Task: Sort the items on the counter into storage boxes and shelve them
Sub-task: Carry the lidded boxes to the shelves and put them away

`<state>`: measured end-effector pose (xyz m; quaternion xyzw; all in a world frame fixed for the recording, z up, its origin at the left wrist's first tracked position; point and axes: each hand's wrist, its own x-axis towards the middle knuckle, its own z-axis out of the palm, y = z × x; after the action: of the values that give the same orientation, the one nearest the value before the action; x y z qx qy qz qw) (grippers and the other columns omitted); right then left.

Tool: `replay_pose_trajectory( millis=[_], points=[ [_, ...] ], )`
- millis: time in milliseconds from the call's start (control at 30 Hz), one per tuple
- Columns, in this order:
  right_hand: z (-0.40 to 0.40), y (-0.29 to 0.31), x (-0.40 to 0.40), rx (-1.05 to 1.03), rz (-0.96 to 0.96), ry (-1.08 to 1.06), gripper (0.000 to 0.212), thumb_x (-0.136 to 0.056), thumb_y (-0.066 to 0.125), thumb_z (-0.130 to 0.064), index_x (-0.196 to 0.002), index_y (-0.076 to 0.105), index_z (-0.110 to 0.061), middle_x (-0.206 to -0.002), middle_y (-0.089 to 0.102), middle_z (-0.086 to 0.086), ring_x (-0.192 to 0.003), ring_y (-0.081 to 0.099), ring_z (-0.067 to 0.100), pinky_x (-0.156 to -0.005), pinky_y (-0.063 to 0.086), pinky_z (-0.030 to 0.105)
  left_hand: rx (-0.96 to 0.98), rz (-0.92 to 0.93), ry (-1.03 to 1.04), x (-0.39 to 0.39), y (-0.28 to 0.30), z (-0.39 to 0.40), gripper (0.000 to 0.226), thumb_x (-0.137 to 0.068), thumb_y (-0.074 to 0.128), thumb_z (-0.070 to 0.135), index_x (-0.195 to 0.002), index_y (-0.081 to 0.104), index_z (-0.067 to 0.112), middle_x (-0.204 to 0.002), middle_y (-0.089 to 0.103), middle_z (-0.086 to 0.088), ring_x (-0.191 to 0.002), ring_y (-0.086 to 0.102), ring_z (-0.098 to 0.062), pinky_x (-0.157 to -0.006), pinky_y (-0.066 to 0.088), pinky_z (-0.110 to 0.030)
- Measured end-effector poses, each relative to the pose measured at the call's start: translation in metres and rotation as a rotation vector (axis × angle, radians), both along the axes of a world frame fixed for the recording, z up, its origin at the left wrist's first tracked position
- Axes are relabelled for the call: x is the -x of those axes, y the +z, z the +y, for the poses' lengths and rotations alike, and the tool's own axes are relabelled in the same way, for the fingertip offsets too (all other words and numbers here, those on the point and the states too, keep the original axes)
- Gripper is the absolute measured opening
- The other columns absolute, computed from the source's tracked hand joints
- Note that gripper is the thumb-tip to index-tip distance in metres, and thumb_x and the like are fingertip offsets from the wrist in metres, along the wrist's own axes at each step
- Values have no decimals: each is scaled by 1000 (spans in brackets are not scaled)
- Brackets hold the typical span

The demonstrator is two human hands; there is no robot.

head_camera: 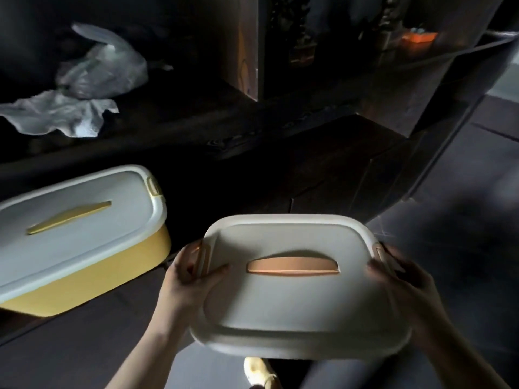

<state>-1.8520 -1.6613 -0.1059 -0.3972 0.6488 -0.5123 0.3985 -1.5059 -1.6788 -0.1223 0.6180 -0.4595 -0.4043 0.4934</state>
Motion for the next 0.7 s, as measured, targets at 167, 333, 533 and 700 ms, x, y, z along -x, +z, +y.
replay_pose_trajectory(
  millis=[167, 333, 533, 700],
  points=[
    [-86, -2, -5, -51, 49, 116, 39, -78, 77, -18, -114, 66, -26, -91, 73, -15, -86, 67, 2, -77, 51, 31, -25, 29, 116, -5, -11, -47, 71, -41, 85, 50, -107, 61, 42, -78, 69, 14, -70, 65, -9, -64, 50, -28],
    [-161, -9, -17, -36, 6, 208, 46, -82, 71, -4, -125, 61, -15, -104, 69, -4, -98, 63, 13, -93, 45, 32, -50, 9, 207, -5, -24, -93, 66, -47, 83, 52, -108, 59, 45, -79, 69, 12, -71, 67, -16, -67, 57, -42],
    [-223, -16, -16, -80, -48, 261, 55, -82, 72, -8, -133, 56, -19, -115, 66, -4, -96, 61, 2, -81, 44, 21, -72, -33, 290, 4, -22, -127, 60, -49, 80, 54, -105, 61, 43, -77, 70, 13, -67, 66, -10, -65, 56, -39],
    [-275, -21, -21, -53, 13, 320, 52, -80, 74, -8, -128, 60, -21, -106, 68, -7, -89, 61, 1, -78, 44, 20, -107, -106, 397, 12, -25, -149, 53, -51, 77, 53, -100, 59, 48, -81, 70, 10, -74, 67, -14, -69, 57, -42]
  ],
)
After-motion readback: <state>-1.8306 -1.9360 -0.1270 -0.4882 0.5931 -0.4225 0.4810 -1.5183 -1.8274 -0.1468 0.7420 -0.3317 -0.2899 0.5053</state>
